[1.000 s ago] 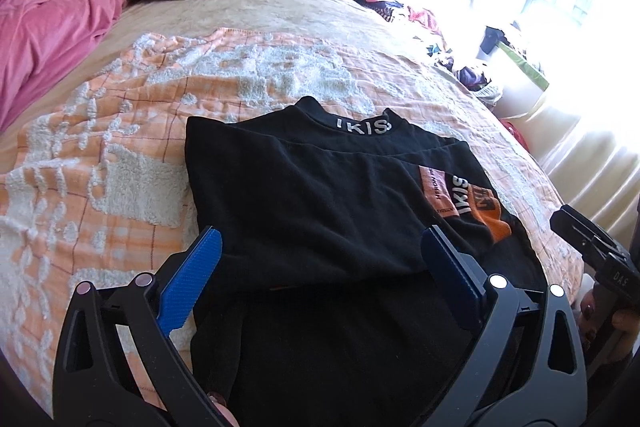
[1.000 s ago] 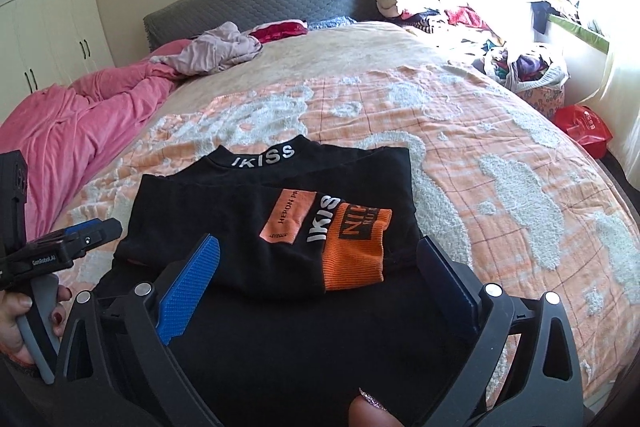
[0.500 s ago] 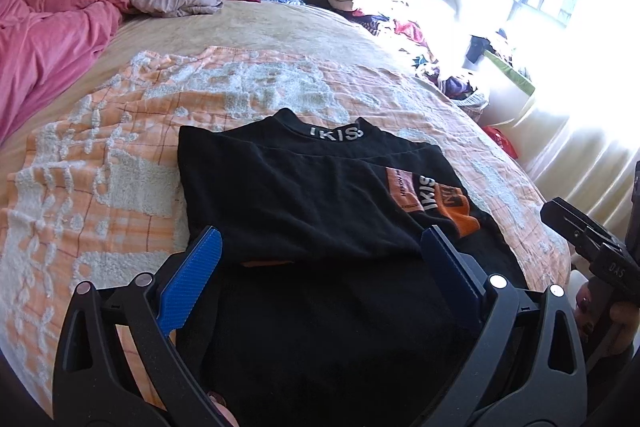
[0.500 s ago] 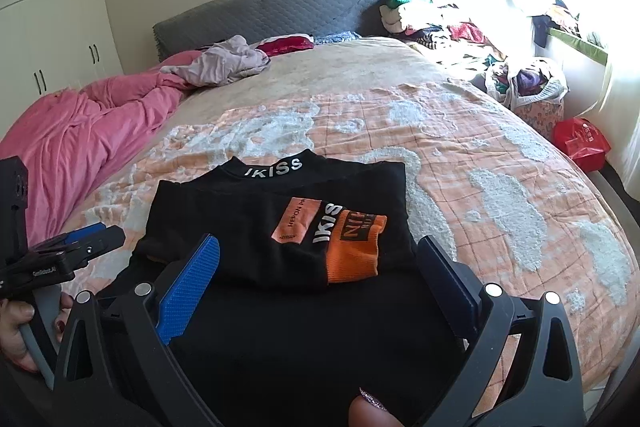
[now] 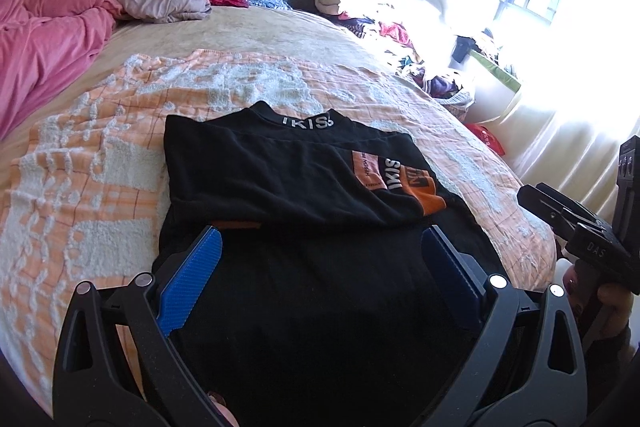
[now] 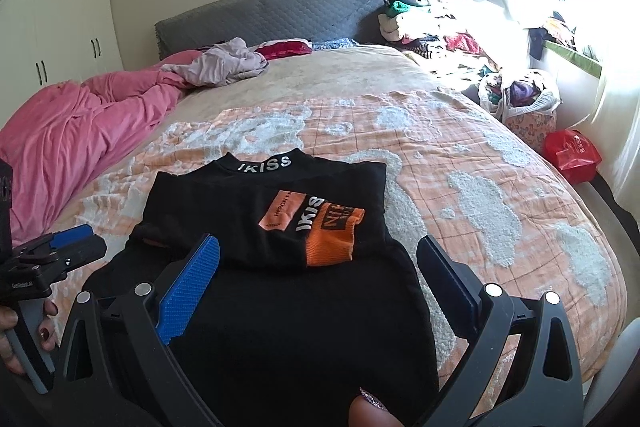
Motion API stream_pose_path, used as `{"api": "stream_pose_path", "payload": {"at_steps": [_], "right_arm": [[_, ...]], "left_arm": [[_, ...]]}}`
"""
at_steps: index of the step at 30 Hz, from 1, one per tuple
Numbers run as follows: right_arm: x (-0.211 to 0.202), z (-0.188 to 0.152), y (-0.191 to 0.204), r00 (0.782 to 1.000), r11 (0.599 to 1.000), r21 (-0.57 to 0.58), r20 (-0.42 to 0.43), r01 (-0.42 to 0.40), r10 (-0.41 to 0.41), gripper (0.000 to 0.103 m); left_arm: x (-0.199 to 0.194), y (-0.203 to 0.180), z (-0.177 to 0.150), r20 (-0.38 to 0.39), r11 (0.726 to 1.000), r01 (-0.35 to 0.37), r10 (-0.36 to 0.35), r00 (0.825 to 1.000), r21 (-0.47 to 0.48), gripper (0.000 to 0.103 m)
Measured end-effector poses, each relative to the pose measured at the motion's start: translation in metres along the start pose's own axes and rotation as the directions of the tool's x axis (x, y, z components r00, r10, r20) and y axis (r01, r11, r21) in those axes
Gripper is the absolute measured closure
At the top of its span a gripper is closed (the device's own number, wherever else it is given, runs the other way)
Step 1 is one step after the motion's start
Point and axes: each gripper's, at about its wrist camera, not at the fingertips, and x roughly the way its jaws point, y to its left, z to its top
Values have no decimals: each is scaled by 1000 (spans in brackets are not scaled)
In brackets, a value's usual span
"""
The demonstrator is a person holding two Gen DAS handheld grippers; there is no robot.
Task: Fold small clothes
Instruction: 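Withdraw both grippers back from the sweatshirt and socks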
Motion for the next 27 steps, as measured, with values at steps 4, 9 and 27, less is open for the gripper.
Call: {"api": "stream_pose_path", "payload": {"at_steps": [4,9,27], "right_arm": [[-3,-7,-6,1000,1000,3,-12,6,-6,5],[-7,-14,-11,1000,1000,-7,-21,17,-18,5],[-16,-59,-46,993,998,4,-102,63,-62,5]], "left_arm": [[-1,1,-9,-10,1000,-13,13,1000,-18,10],[-3,2,-17,-21,999,-24,24,1000,-29,10],[-20,40,-65,-114,981,-171,160,981,-93,10]]}}
